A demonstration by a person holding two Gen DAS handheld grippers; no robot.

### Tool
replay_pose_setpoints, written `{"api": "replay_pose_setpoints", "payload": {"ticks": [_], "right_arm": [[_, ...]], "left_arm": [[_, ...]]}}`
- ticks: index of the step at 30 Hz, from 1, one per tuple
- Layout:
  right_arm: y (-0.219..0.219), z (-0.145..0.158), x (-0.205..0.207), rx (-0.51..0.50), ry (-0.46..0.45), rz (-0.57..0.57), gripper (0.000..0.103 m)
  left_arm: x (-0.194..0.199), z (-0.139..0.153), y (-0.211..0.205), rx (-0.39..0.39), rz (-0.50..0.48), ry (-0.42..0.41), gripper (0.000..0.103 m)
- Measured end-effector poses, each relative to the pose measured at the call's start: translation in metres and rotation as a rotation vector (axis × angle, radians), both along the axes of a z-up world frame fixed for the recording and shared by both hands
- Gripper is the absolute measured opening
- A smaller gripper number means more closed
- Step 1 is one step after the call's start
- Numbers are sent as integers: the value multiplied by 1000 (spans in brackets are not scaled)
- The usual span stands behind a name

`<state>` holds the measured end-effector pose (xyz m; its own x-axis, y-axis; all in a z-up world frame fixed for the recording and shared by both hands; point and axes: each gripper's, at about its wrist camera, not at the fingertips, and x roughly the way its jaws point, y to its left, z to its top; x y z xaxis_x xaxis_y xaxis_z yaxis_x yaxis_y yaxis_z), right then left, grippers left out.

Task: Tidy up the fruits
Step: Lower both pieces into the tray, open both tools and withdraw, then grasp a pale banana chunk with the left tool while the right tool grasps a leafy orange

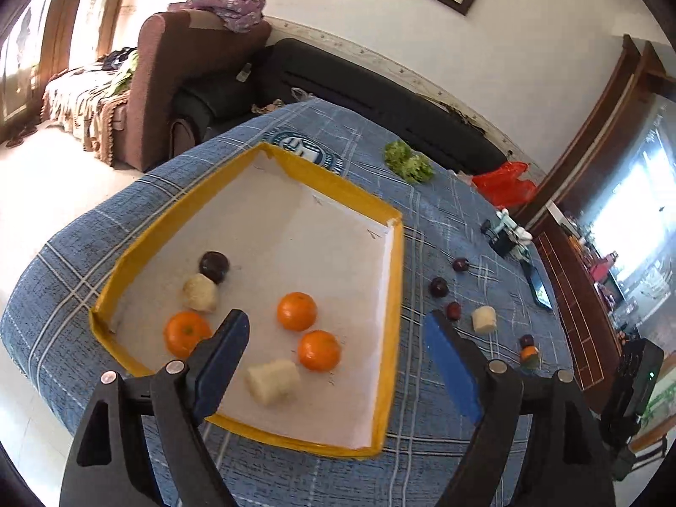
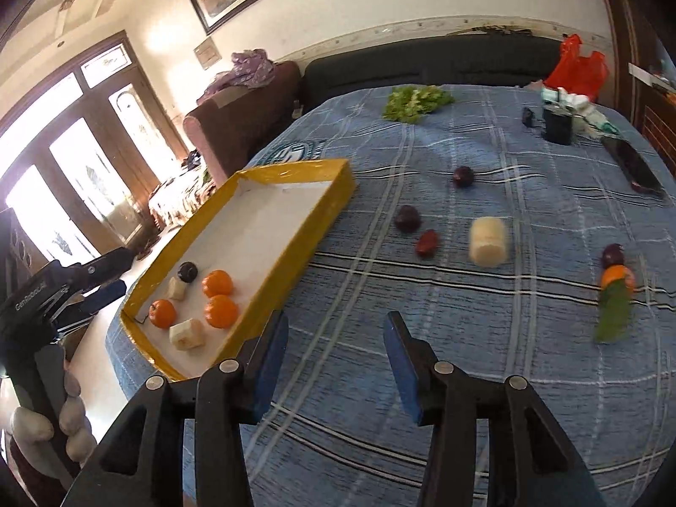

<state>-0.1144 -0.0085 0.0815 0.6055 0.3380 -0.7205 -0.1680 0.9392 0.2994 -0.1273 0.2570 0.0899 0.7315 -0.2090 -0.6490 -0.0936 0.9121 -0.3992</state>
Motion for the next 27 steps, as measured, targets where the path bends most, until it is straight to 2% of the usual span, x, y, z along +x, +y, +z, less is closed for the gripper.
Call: {"api": "replay_pose_setpoints", "payload": {"ticks": [8, 12, 18, 24, 27], "right_arm": [[-145, 5, -17, -23, 9, -291, 53], [-189, 7, -19, 5, 9, -381, 53], [-196, -13, 5, 57, 53, -376, 53], [-190, -36, 39, 5, 83, -407, 53], [-191, -49, 47, 16, 99, -410, 53]], "left_arm": [[7, -4, -67, 40, -159, 30, 84], [16, -12, -94, 63, -215, 58, 84], [28, -18, -124, 95, -283, 80, 84], [51, -18, -150, 120, -325, 87, 84], [67, -24, -166, 142, -344, 105, 84]]}}
